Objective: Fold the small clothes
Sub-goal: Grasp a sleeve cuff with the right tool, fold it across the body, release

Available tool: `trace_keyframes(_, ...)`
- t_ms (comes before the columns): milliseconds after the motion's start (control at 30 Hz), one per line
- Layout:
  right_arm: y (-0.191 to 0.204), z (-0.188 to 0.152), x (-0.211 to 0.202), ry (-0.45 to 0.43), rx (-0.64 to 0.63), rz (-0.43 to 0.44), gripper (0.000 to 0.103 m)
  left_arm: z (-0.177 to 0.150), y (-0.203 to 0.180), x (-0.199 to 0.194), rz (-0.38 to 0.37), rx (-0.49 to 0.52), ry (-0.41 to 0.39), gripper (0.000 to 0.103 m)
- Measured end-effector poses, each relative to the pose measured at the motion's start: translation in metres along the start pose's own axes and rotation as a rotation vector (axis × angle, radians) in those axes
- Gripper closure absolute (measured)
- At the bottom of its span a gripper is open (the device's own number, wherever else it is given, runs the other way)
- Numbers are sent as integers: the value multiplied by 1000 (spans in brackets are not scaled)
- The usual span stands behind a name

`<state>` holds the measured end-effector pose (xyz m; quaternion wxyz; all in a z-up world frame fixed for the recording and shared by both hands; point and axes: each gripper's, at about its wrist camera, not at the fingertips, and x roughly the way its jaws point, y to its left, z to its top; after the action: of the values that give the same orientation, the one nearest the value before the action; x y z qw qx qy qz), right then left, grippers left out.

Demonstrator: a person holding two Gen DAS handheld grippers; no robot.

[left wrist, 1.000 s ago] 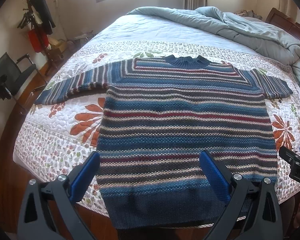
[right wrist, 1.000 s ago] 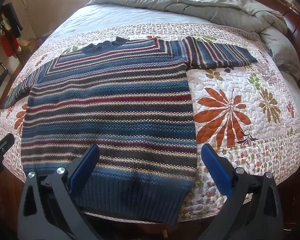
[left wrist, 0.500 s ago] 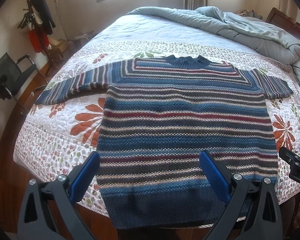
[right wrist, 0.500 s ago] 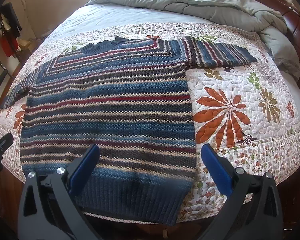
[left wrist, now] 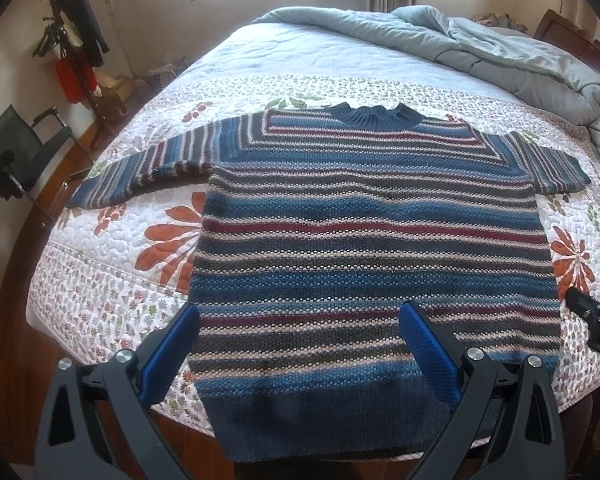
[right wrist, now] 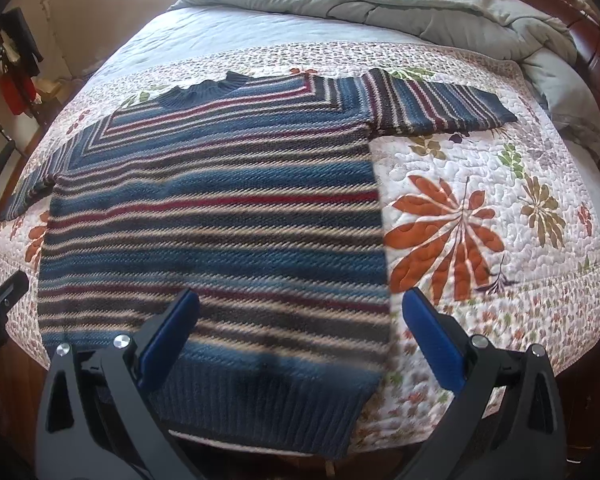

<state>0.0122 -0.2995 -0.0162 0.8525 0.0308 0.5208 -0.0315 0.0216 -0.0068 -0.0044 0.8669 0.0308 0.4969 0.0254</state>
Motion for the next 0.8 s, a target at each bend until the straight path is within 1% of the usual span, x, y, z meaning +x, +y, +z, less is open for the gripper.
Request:
trace_keyframes(67,-12,14,5,-4,0,-40,2,12,-6,9,-16,-15,14,4)
trace_keyframes(167,-50,46,19,9,10,-101,2,42,-27,26,-22,-17,22,4)
trace_keyframes(233,-77,69,32,27,23,-128,2,70,-53,42,-20,2,22,4)
trace_keyframes(300,-113,99,52,58,50,-163,2,95,-78,57,-23,15,23,4)
trace_keyframes(400,-162,131,81,97,109,-175,2,135,-129,87,-13,50,16,4)
trace_keyframes(467,-204,158,109,125,159,-231,2,157,-164,111,-37,73,32,4)
trace_keyframes(533,-236,177,133,144,171,-289,2,174,-193,133,-65,71,55,4)
trace_keyframes(567,-251,186,146,158,174,-301,2,181,-206,143,-65,73,62,4)
trace_keyframes(633,-278,200,168,188,197,-285,2,191,-230,159,-77,81,71,4)
trace_keyframes(700,-303,210,187,205,256,-249,2,199,-249,172,-89,86,81,4)
trace_keyframes(800,-323,222,206,210,289,-200,2,206,-272,186,-93,108,87,4)
